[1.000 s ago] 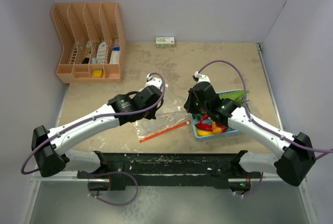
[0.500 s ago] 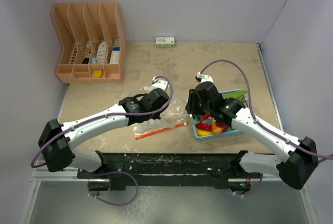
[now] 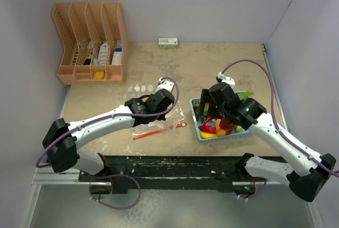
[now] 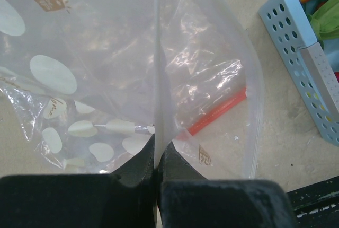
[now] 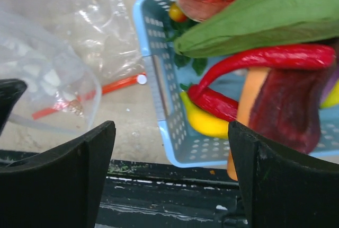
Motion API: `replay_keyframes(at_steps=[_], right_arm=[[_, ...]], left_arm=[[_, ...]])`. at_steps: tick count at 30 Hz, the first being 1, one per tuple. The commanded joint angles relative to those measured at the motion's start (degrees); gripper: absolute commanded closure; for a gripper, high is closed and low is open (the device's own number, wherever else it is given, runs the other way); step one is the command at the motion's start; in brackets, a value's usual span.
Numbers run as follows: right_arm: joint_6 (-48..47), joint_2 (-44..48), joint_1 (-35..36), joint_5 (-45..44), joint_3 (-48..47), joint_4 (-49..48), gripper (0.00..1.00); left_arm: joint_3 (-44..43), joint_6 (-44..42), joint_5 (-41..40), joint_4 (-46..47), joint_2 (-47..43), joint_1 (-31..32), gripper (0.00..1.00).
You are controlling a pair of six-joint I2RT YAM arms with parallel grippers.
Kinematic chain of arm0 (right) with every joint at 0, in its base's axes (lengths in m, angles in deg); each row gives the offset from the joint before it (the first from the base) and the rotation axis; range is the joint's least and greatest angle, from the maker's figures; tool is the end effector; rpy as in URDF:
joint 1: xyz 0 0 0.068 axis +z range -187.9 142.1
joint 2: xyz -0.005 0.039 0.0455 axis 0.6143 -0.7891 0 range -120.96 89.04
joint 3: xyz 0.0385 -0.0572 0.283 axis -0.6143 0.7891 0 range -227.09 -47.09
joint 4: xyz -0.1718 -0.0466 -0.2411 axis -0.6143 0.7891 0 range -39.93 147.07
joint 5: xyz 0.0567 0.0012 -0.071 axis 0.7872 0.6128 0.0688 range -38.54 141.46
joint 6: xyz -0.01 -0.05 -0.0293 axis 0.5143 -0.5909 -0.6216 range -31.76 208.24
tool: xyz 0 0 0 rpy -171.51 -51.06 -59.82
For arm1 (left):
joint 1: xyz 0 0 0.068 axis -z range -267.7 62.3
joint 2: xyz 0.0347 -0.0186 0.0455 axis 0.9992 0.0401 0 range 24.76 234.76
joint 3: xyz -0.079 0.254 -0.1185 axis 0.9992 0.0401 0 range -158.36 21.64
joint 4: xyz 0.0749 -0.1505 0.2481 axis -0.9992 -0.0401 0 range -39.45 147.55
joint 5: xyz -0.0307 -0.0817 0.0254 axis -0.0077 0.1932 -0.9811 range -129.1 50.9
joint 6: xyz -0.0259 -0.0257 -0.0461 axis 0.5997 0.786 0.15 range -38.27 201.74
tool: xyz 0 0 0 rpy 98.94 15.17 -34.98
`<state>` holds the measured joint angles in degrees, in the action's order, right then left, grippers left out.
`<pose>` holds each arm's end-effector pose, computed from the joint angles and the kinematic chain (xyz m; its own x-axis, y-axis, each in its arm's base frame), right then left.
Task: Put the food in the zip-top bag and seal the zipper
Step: Open the zipper of the food storage bag, then pick up the fake vegetable from the bin.
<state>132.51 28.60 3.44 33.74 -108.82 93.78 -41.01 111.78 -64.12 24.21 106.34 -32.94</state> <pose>0.1955 0.1547 0.3488 -0.6840 0.2838 -0.6720 0.0239 0.9294 0.3683 0.2092 -0.2648 0.2685 -0.6908 0.1916 -0.6972 0.2830 0.9590 -0.0169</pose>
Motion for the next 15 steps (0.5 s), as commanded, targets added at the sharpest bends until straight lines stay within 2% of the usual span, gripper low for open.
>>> replay_keyframes(at_steps=[1,7,15], right_arm=[[5.29,0.39,-3.42,-5.78,-1.06,7.55,0.11],[-0.23,-0.37,-16.93,0.48,-0.74,3.13,0.12],[0.37,-4.32,-24.82,5.28,2.18,-2.46,0.12]], left_arm=[[-0.35,-2.07,0.45,3.81,-0.03,-0.25,1.00],[0.28,-2.91,1.17,5.14,0.08,-0.29,1.00],[0.52,-3.65,2.40,6.16,-0.01,-0.56,1.00]])
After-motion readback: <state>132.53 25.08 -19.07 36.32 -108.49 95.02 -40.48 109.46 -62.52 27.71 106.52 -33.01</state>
